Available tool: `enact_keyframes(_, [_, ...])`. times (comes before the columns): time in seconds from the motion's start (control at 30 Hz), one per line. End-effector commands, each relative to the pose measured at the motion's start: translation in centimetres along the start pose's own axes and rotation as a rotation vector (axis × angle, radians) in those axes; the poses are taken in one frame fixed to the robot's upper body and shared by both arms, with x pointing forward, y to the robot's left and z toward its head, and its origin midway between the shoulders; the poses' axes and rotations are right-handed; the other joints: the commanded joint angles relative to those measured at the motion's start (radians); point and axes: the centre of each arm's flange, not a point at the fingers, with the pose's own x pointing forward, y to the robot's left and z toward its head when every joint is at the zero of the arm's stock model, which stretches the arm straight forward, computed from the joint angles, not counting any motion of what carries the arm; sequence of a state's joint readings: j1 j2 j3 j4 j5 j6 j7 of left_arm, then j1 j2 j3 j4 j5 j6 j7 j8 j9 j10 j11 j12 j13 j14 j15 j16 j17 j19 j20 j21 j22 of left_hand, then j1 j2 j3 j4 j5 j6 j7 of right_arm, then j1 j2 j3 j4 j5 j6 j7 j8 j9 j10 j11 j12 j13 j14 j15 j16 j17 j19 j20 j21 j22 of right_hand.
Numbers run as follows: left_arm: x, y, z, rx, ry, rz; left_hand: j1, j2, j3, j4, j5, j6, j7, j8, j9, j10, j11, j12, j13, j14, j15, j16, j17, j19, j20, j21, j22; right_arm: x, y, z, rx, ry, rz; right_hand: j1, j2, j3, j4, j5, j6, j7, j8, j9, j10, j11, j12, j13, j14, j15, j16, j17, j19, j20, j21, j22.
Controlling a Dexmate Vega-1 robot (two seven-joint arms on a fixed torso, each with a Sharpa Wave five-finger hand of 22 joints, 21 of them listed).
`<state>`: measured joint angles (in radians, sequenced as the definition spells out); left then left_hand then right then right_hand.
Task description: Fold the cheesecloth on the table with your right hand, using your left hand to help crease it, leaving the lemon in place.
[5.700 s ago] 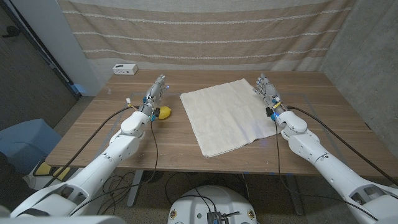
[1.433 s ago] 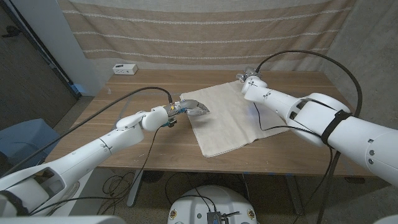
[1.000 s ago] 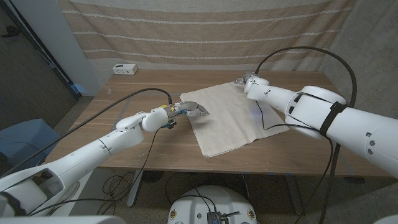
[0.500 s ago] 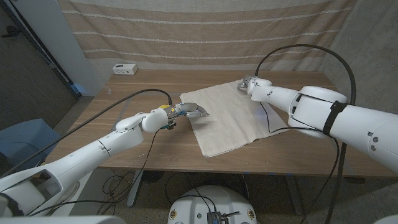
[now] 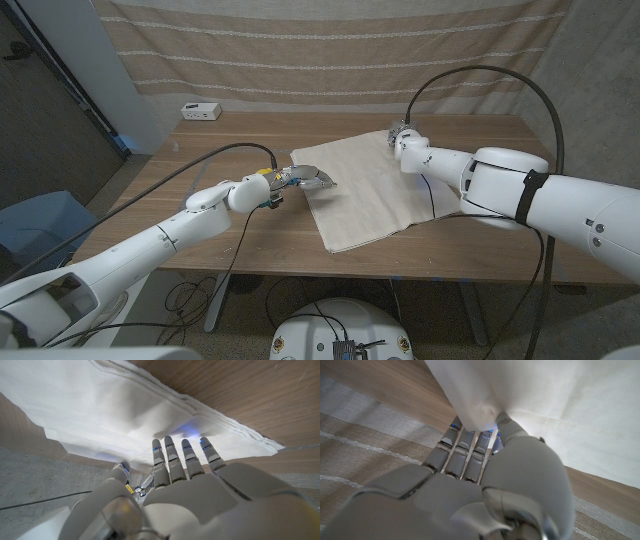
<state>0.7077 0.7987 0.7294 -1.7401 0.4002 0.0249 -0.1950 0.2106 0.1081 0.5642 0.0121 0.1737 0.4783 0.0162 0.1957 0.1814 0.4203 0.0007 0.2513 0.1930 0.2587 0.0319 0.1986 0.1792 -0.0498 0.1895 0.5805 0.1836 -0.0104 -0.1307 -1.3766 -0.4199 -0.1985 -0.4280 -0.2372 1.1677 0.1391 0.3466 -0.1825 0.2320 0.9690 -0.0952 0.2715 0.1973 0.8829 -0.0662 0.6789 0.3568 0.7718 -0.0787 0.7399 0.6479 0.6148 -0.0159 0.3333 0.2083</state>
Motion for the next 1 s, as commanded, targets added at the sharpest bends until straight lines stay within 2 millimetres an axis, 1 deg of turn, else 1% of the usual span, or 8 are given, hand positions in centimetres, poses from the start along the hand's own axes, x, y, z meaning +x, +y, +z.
enact_keyframes(0.03, [0.2,0.1,0.3,0.011,-0.003,-0.008,-0.011,-0.005,0.000,0.003,0.004,0.000,-0.001,-0.002,0.003,0.006,-0.009,-0.003,0.005,-0.001,-0.013,-0.004,0.002,0.005,0.003,-0.004,0.004,-1.5,-0.7,0.3,0.046,0.054,-0.277,0.042,0.003,0.022,0.013,-0.016,0.067,0.022,0.002,-0.005,0.067,0.027,0.020,-0.025,0.079,-0.139,-0.001,0.012,0.068,-0.003,0.045,0.008])
enact_keyframes(0.07, [0.3,0.1,0.3,0.013,-0.001,-0.013,-0.013,-0.006,-0.001,0.003,0.004,0.003,-0.001,-0.001,0.003,0.011,-0.021,-0.003,0.005,0.000,-0.016,-0.004,0.001,0.006,0.004,-0.005,0.004,-1.6,-0.8,0.3,0.053,0.055,-0.303,0.045,0.002,0.023,0.014,-0.018,0.073,0.024,0.001,-0.005,0.075,0.028,0.021,-0.029,0.093,-0.143,0.005,0.018,0.080,-0.007,0.052,0.008])
enact_keyframes(0.13, [0.4,0.1,0.3,0.020,0.009,-0.025,-0.015,-0.008,-0.001,0.003,0.005,0.011,0.008,0.002,0.003,0.019,-0.029,-0.002,0.005,0.009,-0.026,-0.001,0.001,0.011,0.003,-0.005,0.004,-1.9,-1.1,0.3,0.061,0.055,-0.348,0.063,-0.005,0.020,0.008,-0.024,0.096,0.028,0.000,-0.006,0.095,0.025,0.021,-0.041,0.126,-0.149,0.027,0.044,0.096,-0.012,0.066,0.009])
enact_keyframes(0.2, [0.6,0.0,0.4,0.036,0.026,-0.045,-0.019,-0.012,-0.003,0.002,0.005,0.017,0.015,0.003,0.002,0.028,-0.037,-0.001,0.005,0.019,-0.035,0.002,0.000,0.016,0.004,-0.005,0.004,-2.1,-1.4,0.3,0.078,0.057,-0.389,0.079,-0.007,0.019,0.006,-0.026,0.107,0.030,-0.002,-0.006,0.111,0.024,0.030,-0.036,0.127,-0.149,0.035,0.064,0.109,-0.012,0.077,0.010])
enact_keyframes(0.33, [0.9,-0.1,0.6,0.063,0.044,-0.074,-0.031,-0.025,-0.012,0.005,0.006,0.037,0.020,0.007,0.001,0.049,-0.049,0.002,0.003,0.018,-0.051,-0.001,-0.001,0.021,0.002,-0.007,0.004,-2.8,-2.0,0.6,0.104,0.044,-0.474,0.085,-0.007,0.017,0.010,-0.027,0.119,0.035,-0.003,-0.005,0.117,0.026,0.036,-0.030,0.129,-0.147,0.041,0.081,0.105,-0.005,0.081,0.011])
enact_keyframes(0.5, [1.0,-0.2,0.7,0.083,0.054,-0.084,-0.051,-0.033,-0.021,0.013,0.009,0.077,0.023,0.016,0.000,0.088,-0.041,0.007,0.001,0.049,-0.046,0.006,-0.002,0.034,-0.001,-0.010,0.004,-4.1,-3.5,1.0,0.150,-0.018,-0.523,0.089,-0.012,0.019,0.011,-0.028,0.122,0.037,-0.007,-0.005,0.121,0.028,0.041,-0.024,0.131,-0.145,0.036,0.086,0.098,0.000,0.082,0.011])
enact_keyframes(0.77, [1.1,-0.2,0.7,0.086,0.058,-0.094,-0.058,-0.035,-0.024,0.016,0.010,0.072,0.023,0.010,0.000,0.084,-0.034,0.001,0.001,0.053,-0.045,0.005,-0.002,0.035,-0.002,-0.012,0.004,-7.1,-5.7,1.3,0.197,-0.131,-0.540,0.096,-0.023,0.029,0.011,-0.030,0.135,0.041,-0.010,-0.005,0.126,0.037,0.049,-0.012,0.144,-0.144,0.018,0.086,0.090,0.008,0.086,0.010])
enact_keyframes(1.0, [1.3,-0.2,0.8,0.087,0.050,-0.103,-0.064,-0.037,-0.026,0.018,0.012,0.065,0.022,0.005,0.000,0.077,-0.027,-0.005,0.001,0.051,-0.044,0.002,-0.002,0.035,-0.002,-0.015,0.004,-10.2,-6.7,2.0,0.190,-0.268,-0.609,0.093,-0.023,0.028,0.018,-0.035,0.130,0.033,-0.018,-0.004,0.117,0.026,0.050,-0.002,0.142,-0.142,0.020,0.106,0.077,0.007,0.088,0.009])
